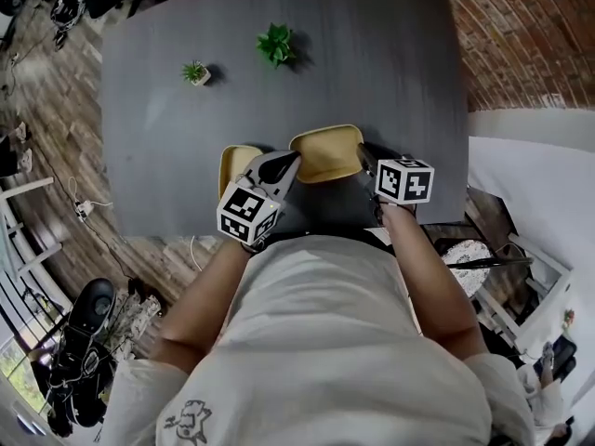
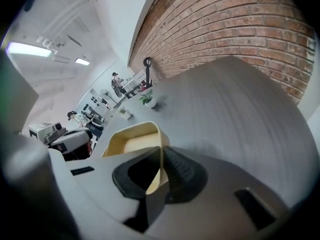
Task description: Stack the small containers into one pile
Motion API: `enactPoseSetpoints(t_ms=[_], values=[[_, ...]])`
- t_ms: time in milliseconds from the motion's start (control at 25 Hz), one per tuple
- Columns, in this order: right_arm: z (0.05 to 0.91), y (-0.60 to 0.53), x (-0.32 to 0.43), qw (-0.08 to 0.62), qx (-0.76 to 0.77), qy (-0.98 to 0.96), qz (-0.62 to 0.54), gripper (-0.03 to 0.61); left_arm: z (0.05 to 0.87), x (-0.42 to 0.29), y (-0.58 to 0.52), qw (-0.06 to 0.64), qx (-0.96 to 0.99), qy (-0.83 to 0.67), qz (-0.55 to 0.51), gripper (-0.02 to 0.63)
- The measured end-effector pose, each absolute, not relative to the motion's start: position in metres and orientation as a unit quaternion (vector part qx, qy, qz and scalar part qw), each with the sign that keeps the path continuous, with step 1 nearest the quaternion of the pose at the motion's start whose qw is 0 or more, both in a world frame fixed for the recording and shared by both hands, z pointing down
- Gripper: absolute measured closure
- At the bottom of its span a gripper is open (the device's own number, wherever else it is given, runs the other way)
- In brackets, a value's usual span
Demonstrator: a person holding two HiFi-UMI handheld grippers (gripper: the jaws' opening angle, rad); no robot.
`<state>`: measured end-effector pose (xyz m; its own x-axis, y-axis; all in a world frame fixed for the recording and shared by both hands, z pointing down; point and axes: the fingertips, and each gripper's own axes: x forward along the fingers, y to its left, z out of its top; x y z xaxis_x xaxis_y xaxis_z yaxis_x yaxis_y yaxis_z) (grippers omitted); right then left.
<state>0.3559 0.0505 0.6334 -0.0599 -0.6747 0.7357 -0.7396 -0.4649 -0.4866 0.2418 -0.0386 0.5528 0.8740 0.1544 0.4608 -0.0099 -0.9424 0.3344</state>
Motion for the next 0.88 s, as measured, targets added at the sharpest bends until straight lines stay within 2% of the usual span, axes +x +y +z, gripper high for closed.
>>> enactPoseSetpoints(t_ms=[880], values=[[0.555,0.046,0.256,0.009,0.720,-0.543,0.432,0.552,0.497,0.102,-0.060,0.137,0.973,0.008,0.187,0.603]])
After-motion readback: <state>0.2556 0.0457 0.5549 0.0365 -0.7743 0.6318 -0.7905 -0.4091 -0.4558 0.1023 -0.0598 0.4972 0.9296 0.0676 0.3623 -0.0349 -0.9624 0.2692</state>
